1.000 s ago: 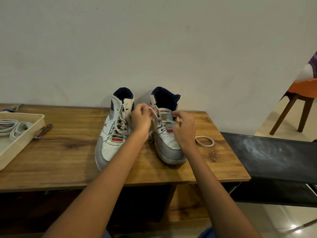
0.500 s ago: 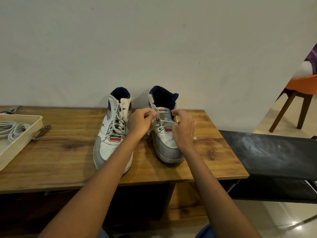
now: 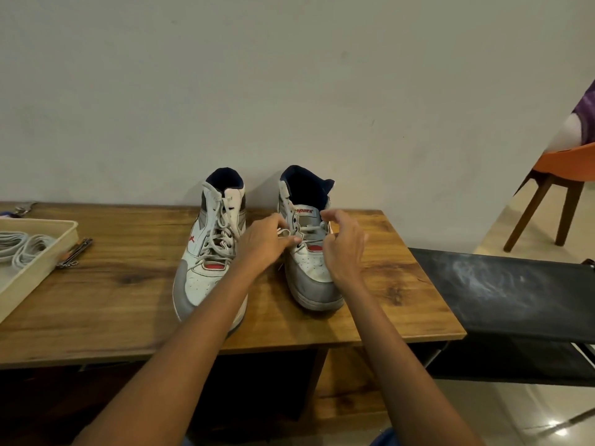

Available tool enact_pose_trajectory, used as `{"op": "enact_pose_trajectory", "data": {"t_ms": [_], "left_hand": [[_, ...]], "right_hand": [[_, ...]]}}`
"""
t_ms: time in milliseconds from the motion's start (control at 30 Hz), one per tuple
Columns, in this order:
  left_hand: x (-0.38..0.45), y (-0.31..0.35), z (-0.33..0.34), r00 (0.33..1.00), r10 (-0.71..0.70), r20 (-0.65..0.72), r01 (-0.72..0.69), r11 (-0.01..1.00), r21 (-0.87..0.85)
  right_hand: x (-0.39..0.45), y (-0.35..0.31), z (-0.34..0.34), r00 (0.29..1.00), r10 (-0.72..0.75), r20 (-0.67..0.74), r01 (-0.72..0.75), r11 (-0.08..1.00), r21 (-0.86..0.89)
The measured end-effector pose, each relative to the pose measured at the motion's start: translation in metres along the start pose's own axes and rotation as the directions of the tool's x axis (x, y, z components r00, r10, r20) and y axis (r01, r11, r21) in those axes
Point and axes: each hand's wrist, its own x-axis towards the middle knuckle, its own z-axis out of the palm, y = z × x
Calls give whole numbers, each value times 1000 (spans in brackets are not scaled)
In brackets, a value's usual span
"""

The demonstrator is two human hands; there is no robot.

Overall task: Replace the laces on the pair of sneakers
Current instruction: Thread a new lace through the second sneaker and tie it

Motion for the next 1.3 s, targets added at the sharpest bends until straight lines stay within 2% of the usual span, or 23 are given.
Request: {"op": "enact_pose_trajectory", "data": {"t_ms": [267, 333, 367, 400, 433, 467, 500, 533, 567, 600, 633, 667, 700, 733, 767, 800, 833, 900, 933, 1000, 1100, 1300], "left_hand": [[7, -4, 7, 998, -14, -59, 7, 994, -113], [7, -1, 3, 996, -50, -73, 30, 966, -257], [7, 2, -4, 988, -125, -96, 72, 899, -431], [9, 5, -16, 968, -236, -91, 121, 747, -653], [13, 6, -29, 942, -333, -48, 131, 496, -858], [17, 4, -43, 924, -383, -2, 83, 204, -976], [21, 1, -53, 914, -404, 34, 16, -47, -999], [23, -3, -59, 911, -408, 60, -34, -219, -975], [23, -6, -61, 911, -404, 77, -55, -306, -950], [22, -8, -60, 912, -401, 83, -53, -318, -947], [20, -9, -59, 911, -407, 71, -45, -271, -962], [19, -8, -58, 910, -413, 41, -30, -164, -986], [19, -8, -58, 910, -415, -10, -7, 7, -1000], [18, -7, -58, 913, -400, -76, 21, 232, -973], [17, -7, -58, 921, -364, -143, 43, 458, -888], [15, -7, -56, 939, -290, -183, 47, 639, -768], [11, -6, -51, 966, -191, -176, 40, 779, -626], [4, -2, -35, 998, -25, -50, 8, 949, -317], [2, 0, -26, 1000, 23, 8, -21, 982, -190], [0, 3, -13, 998, 64, 24, -62, 994, -94], [1, 4, -11, 997, 23, -78, -30, 996, -89], [2, 3, -25, 956, -24, -294, 47, 996, 70]], "right_hand": [[0, -1, -1, 1000, -1, -6, 1, 999, -47], [0, -1, 0, 1000, -2, -15, 1, 995, -97], [-1, -2, 0, 1000, -3, -25, 0, 992, -125], [-1, -1, 1, 999, -6, -37, 0, 988, -151], [-2, -2, 1, 999, -13, -46, 5, 985, -172], [-2, -2, 2, 999, -20, -50, 11, 983, -186], [-2, -2, 1, 998, -24, -50, 13, 981, -194], [-2, -2, 1, 999, -24, -49, 14, 980, -197], [-1, -2, 0, 999, -23, -48, 13, 980, -200], [-1, -2, -1, 999, -22, -49, 12, 980, -201], [-2, -3, -1, 999, -22, -50, 12, 980, -201], [-2, -3, -1, 998, -21, -51, 11, 980, -201], [-2, -3, -1, 998, -21, -55, 10, 980, -200], [-2, -3, 0, 998, -21, -57, 9, 980, -200], [-2, -2, 0, 998, -21, -58, 9, 980, -197], [-2, -2, 1, 998, -22, -56, 11, 981, -193], [-2, -2, 1, 998, -23, -53, 13, 981, -192], [-2, -2, 2, 998, -28, -49, 18, 980, -196], [-2, -2, 2, 998, -33, -51, 23, 980, -196], [-2, -1, 2, 998, -34, -53, 23, 981, -192], [-2, -1, 2, 998, -28, -59, 16, 979, -201], [-4, -4, -1, 998, -20, -64, 3, 966, -257]]}}
